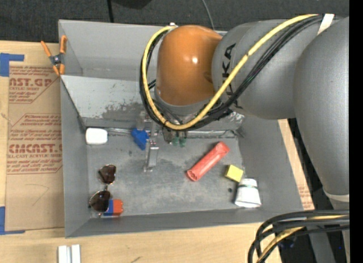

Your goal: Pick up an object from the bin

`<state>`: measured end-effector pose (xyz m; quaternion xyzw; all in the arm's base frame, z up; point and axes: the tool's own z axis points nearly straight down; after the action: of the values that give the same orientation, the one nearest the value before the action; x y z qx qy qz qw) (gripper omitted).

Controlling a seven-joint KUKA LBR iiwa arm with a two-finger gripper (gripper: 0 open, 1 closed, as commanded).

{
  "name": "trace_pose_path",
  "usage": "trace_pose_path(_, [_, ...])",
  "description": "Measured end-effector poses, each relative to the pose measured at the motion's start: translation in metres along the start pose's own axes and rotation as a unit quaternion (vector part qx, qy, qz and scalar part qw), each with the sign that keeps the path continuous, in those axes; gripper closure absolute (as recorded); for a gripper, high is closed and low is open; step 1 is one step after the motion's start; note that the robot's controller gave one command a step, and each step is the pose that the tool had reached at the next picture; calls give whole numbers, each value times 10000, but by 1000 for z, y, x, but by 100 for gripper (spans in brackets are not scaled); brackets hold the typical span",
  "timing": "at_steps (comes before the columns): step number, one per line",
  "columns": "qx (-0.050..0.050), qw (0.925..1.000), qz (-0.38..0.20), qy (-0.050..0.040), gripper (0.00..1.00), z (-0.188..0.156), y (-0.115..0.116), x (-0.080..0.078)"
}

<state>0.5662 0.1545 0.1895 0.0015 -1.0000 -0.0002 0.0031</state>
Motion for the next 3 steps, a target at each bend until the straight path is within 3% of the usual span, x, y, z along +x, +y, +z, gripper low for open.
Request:
trace_pose_path(1, [-6,10000,10,-38,0,-5,-1,-2])
trace_pose_path(2, [-3,9972,-749,-76,0,28,13,1])
trace_pose_path(3, [-3,9781,-2082,-39,0,40,63,29])
